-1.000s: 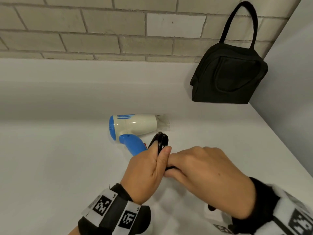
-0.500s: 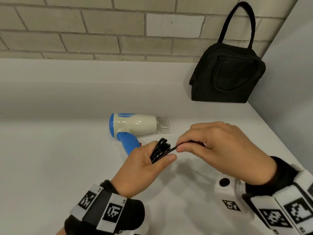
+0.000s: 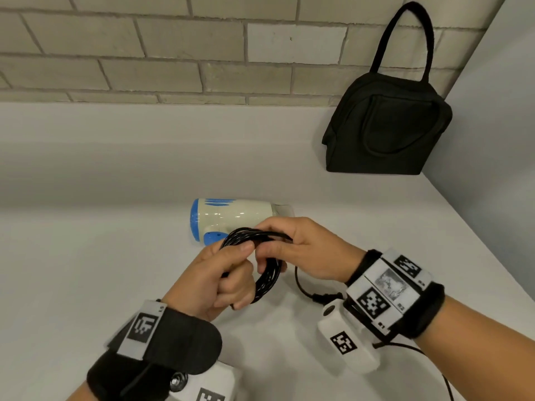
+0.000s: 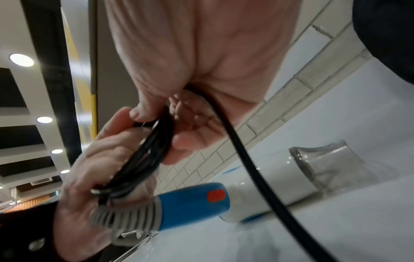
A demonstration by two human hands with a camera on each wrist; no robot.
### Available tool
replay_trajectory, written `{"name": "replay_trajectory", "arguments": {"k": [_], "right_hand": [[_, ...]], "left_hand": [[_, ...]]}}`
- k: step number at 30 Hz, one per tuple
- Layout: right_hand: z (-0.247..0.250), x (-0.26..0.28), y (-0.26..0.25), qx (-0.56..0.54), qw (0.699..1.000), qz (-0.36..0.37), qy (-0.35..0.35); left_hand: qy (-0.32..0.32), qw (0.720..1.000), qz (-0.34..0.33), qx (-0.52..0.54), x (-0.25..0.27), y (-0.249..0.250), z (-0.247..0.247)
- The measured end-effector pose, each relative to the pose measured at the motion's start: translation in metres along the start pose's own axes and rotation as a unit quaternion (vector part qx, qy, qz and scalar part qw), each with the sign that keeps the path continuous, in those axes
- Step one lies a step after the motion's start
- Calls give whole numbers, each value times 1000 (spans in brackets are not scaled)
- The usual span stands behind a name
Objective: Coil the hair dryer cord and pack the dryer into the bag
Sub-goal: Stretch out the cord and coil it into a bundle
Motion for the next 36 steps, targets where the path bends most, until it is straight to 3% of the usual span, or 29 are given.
{"name": "replay_trajectory", "arguments": {"k": [4, 9, 14, 17, 20, 22, 24, 26, 27, 30, 33, 36], "right_hand": [[-2, -4, 6, -1, 999, -18, 30], [-1, -5, 18, -15, 998, -50, 28], [28, 8, 25, 20, 996, -86, 29], [43, 27, 34, -13, 995, -97, 30], [46, 33, 42, -53, 988, -109, 98], [40, 33, 45, 13, 981, -123, 149], [26, 31, 42, 198, 964, -132, 117], [3, 26, 36, 409, 905, -119, 2], [-8, 23, 31, 461, 880, -108, -35], [-33, 19, 10, 492, 862, -47, -114], [-39, 28, -9, 503, 847, -18, -168], [-30, 39, -17, 561, 810, -6, -169]], "left_hand": [[23, 1000, -1, -16, -2, -4, -2], [110, 994, 19, 12, -5, -7, -9], [184, 979, -20, 81, -2, 2, -5], [214, 968, -39, 122, 1, 6, 3], [221, 961, -54, 155, 2, 9, 6], [227, 958, -59, 166, 2, 8, 5], [241, 956, -65, 157, 0, 8, 4], [252, 959, -81, 104, -2, 11, -3], [251, 962, -91, 58, -3, 12, -8], [218, 959, -140, -113, -3, 11, -27], [145, 910, -180, -344, -3, 2, -33], [120, 892, -150, -410, -4, -7, -27]]}}
Point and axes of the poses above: each hand's wrist, its own x-axis away from the middle knuckle, its own z-axis out of the back of the hand, y = z × x, the point moved 3 cm from there along -x, towards the middle knuckle, and after that the axes turned 4 degrees about z, right-handed, at the moved point
